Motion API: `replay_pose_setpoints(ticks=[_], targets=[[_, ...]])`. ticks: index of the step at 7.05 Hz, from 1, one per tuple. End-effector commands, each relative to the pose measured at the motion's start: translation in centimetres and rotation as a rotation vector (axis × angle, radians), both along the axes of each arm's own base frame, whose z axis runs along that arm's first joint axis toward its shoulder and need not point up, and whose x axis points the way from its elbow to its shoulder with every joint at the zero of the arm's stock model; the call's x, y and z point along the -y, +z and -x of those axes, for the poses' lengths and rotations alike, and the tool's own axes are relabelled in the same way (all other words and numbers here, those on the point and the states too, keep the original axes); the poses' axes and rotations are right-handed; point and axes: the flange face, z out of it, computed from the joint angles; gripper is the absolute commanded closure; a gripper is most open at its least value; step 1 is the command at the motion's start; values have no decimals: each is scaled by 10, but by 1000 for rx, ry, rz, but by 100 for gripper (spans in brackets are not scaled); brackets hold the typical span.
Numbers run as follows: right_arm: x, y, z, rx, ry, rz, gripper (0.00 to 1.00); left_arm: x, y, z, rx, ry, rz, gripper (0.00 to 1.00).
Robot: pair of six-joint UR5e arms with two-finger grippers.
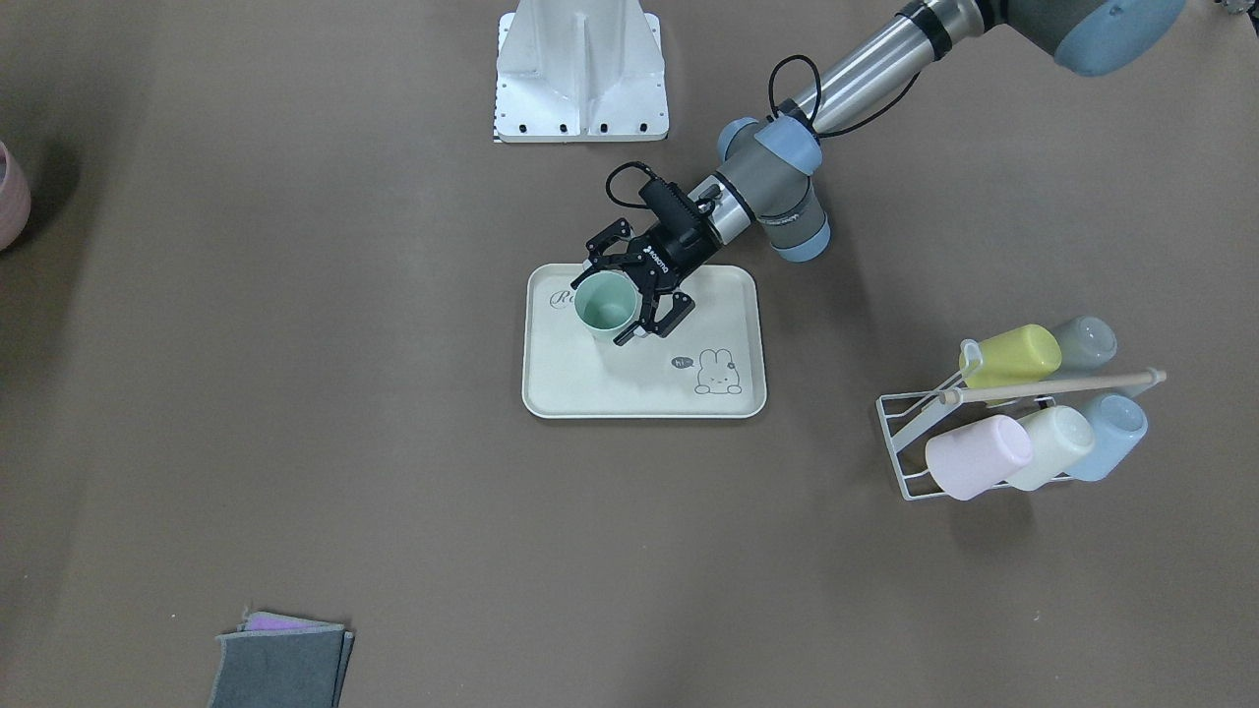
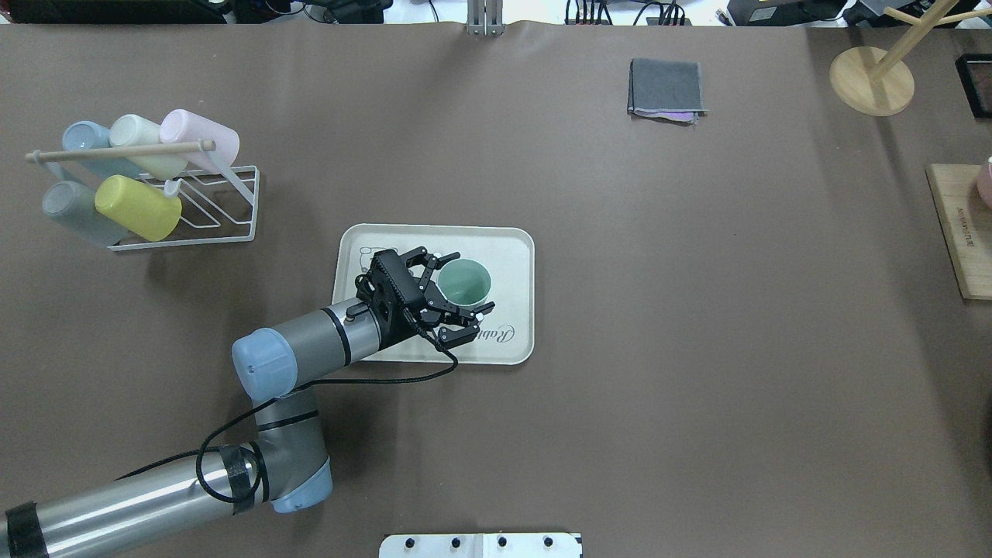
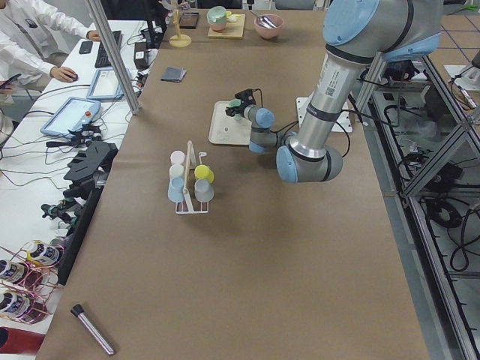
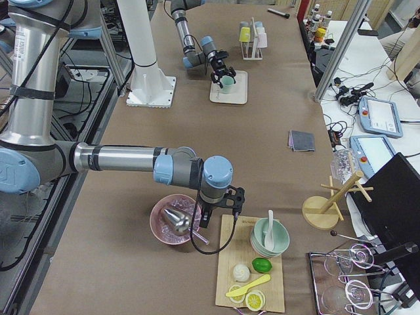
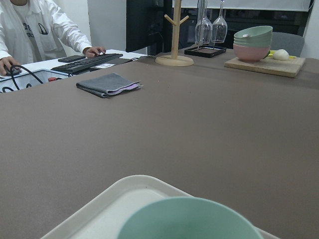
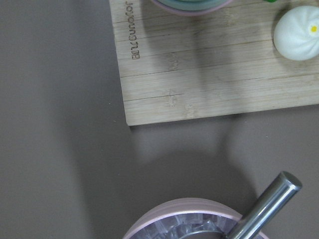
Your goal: Pick up and place green cup on tray
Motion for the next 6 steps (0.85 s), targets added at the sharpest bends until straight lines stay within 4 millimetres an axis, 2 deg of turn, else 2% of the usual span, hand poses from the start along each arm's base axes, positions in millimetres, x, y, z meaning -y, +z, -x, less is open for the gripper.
replay_pose_setpoints(ticks=[1,2,3,4,5,6], targets=[[-1,0,0,0,0,0,0,5,-15,15,-15,-14,-5,2],[-1,0,0,0,0,-2,0,5,-9,29,-18,-23,-6,2],[-2,1,-1,0,3,2,0,5,-12,43,-35,-30,-10,2],[-2,1,-1,0,3,3,0,12,-34,61,-58,-49,-17,2],[-2,1,-1,0,3,0,0,27,-73,90,-40,-86,-12,2],[-2,1,-2,2,5,0,0,44,-101,112,32,-124,20,2]])
